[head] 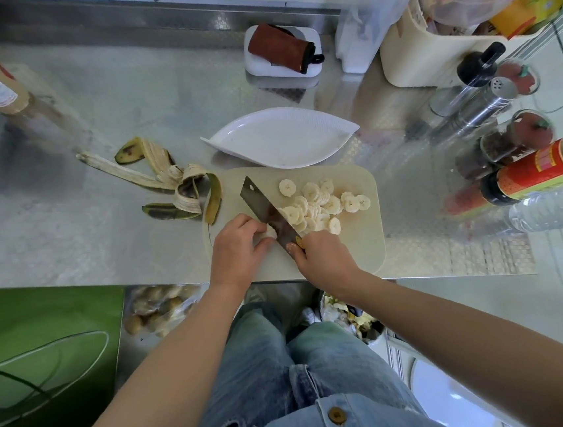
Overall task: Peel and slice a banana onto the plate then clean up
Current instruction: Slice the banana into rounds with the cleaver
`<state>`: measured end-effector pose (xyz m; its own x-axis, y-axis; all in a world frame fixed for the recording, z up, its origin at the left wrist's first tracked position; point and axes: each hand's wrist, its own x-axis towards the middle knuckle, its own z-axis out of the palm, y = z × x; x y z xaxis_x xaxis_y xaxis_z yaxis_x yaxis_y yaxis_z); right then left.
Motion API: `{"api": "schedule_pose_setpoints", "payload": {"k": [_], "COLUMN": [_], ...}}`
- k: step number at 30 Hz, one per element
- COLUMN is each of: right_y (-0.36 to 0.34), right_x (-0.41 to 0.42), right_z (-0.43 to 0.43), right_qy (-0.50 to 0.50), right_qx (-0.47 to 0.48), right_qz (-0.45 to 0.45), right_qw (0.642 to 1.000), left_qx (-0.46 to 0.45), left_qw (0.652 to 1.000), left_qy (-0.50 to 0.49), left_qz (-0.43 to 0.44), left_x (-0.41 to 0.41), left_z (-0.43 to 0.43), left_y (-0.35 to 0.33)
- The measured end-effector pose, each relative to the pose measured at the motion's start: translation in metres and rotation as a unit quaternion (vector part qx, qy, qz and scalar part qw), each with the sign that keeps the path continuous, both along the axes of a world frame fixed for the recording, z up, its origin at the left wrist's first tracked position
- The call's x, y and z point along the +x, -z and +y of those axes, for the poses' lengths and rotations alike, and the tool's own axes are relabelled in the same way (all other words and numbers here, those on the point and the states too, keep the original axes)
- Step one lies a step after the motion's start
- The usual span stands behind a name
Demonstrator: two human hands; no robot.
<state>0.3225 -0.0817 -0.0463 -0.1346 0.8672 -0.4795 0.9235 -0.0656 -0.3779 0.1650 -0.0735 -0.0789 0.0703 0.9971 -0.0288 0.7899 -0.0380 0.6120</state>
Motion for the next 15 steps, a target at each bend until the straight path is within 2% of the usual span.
{"api": "schedule_pose_setpoints", "payload": {"k": [9,15], "right_y": [-0.016,-0.023], "right_x": [0.010,0.015], "right_z": [0.006,0.004], "right_qy": [-0.001,-0.022], "right_qx": [0.034,0.042], "right_qz": [0.021,0.004], "right_qw": [0.999,0.999], "left_qx": [0.018,0.011], "left_qw": [0.999,1.000], "left_qy": [0.033,0.012], "left_qz": [0.002,0.015], "left_x": [-0.006,-0.005], "left_z": [-0.006,-0.009], "left_y": [-0.001,0.000]}}
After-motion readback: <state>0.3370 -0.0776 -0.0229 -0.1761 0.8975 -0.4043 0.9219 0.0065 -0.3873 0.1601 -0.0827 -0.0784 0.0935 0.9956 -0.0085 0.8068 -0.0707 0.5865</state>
